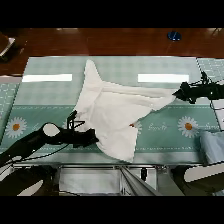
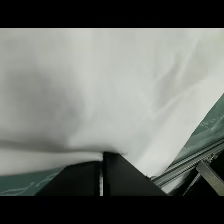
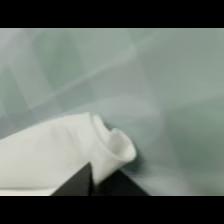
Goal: Fold the shirts.
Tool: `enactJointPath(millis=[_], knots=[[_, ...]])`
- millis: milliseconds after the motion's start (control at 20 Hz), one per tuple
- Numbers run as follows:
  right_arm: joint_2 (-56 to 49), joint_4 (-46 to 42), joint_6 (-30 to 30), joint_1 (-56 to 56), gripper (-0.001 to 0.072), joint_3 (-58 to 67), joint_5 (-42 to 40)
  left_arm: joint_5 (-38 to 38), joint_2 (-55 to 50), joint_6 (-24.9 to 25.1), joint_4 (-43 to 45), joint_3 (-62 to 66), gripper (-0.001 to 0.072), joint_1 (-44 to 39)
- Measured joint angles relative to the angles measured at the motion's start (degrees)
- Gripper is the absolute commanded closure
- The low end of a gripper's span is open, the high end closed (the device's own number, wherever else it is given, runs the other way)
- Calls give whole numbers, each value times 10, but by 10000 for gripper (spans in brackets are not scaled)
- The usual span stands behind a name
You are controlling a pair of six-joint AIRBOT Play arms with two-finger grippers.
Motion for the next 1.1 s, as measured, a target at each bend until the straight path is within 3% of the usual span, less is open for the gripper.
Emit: enactJointPath(millis=[300,600,900,1100], knots=[[27,-13,-22,31,689,129,60,-16,23,56,0,102,690,58],[143,-24,26,37,689,349,99,-33,42,118,3,413,690,213],[318,-80,69,38,689,471,148,-118,49,129,45,735,690,346],[443,-134,83,38,689,486,175,-195,83,110,143,862,690,393]])
